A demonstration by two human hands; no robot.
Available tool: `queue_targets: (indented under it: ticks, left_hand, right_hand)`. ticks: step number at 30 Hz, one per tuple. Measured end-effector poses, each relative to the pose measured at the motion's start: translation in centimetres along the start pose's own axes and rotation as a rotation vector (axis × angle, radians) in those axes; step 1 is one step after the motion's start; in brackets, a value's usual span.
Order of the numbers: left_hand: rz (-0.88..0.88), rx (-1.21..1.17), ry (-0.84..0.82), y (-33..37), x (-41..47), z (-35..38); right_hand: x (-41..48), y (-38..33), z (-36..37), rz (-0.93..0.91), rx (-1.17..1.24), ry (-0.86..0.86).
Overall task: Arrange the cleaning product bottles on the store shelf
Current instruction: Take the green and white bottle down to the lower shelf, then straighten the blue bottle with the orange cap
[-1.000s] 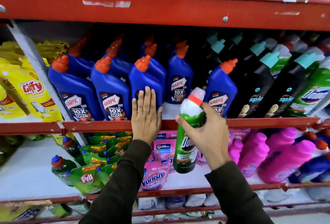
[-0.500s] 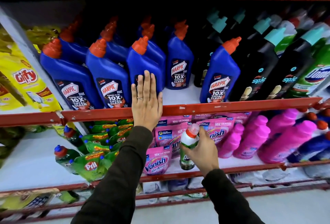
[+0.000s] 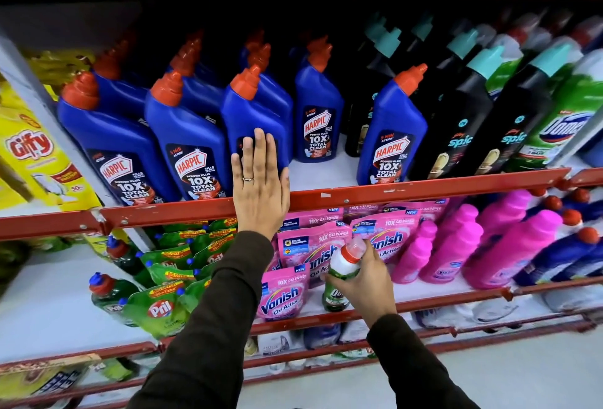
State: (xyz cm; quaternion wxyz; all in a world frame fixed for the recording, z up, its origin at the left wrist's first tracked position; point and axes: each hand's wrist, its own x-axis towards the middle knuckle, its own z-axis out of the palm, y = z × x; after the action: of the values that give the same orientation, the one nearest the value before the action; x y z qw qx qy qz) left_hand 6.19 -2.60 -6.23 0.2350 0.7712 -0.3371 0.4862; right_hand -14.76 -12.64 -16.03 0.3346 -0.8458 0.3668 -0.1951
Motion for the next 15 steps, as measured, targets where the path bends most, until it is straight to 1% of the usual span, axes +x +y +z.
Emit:
queue_targets:
  ticks: [5, 7, 9, 12, 13, 15]
  left_hand:
    - [-0.003, 0.002, 0.004, 0.0, 0.0, -0.1]
    - [-0.004, -0.002, 0.003, 0.0, 0.1, -0.1]
    - [0.001, 0.000, 0.009, 0.0, 0.0, 0.1]
    - [0.002, 0.005, 0.018, 0.0, 0.0, 0.2]
    - [0.002, 0.004, 0.020, 0.0, 0.1, 0.2]
    - [0.007, 0.002, 0.022, 0.0, 0.0, 0.2]
  right_hand:
    - [-0.8, -0.1, -1.0, -0.017, 0.147, -0.011]
    - [-1.2, -1.1, -2.1, -0.062, 0.212, 0.029]
    - [-1.2, -2.8, -3.3, -0.169, 0.236, 0.173]
    - [0.1, -6.5, -5.9, -0.354, 0.219, 0.470]
    - [0.9, -8.0, -7.0, -0.392, 0.219, 0.549]
    - [2.7, -10.7, -9.4, -0.433, 0.212, 0.654]
